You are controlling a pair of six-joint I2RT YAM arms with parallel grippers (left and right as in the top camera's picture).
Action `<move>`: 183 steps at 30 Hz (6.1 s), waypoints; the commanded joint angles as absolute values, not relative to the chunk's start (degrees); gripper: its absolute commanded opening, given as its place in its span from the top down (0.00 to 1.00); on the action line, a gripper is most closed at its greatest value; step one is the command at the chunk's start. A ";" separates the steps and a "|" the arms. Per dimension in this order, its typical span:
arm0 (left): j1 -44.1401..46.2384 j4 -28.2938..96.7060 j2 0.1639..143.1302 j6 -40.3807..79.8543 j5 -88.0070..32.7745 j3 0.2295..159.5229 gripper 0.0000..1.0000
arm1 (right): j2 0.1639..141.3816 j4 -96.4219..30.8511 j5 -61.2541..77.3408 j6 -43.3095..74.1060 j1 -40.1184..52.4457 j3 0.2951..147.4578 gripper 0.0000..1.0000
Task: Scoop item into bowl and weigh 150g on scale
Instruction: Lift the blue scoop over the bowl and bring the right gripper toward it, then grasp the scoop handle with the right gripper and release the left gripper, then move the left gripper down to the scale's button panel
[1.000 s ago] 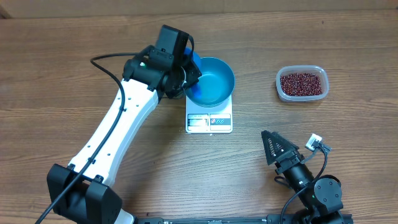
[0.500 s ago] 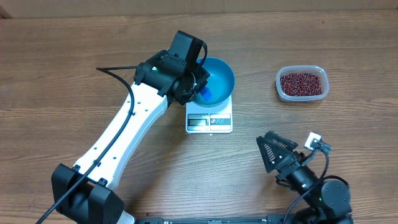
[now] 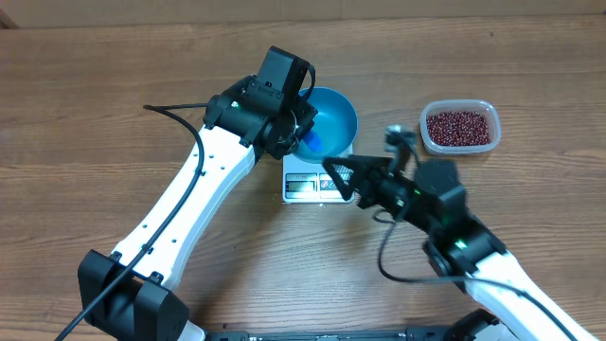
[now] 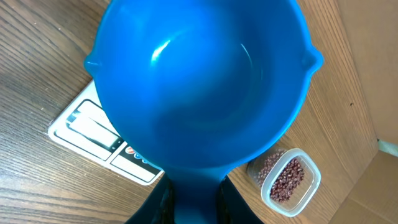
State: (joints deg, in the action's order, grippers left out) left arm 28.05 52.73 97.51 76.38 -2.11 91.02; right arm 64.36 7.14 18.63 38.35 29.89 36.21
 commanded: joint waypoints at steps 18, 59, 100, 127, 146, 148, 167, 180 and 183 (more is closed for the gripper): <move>28.27 53.58 96.47 78.50 -1.54 92.29 0.96 | 77.47 25.69 16.43 41.15 31.55 38.79 0.51; 28.32 53.54 96.47 79.79 -1.52 92.29 0.96 | 85.21 29.04 14.50 44.77 31.55 43.59 0.73; 28.53 50.17 74.72 28.40 6.57 94.72 0.00 | 59.75 -11.35 6.79 34.98 21.43 50.52 0.96; 38.76 43.20 83.20 26.63 10.57 73.10 0.96 | 39.92 -42.83 -8.78 31.51 20.88 52.14 0.96; 42.02 38.24 100.18 5.67 11.31 72.47 0.96 | 42.17 -43.33 -8.99 29.47 20.86 52.10 0.96; 42.13 37.89 100.90 3.73 10.46 72.47 0.96 | 42.17 -43.29 -8.99 29.47 20.86 52.10 0.96; 42.02 36.91 102.02 -12.75 4.08 72.36 0.96 | 42.17 -43.46 -15.46 29.76 20.86 52.10 0.96; 42.02 34.87 106.30 -16.27 6.42 72.36 0.96 | 42.17 -44.16 -17.10 29.93 20.86 52.10 0.96; 42.00 34.79 106.67 -16.75 6.83 72.36 0.96 | 42.17 -44.16 -17.10 29.93 20.86 52.10 0.96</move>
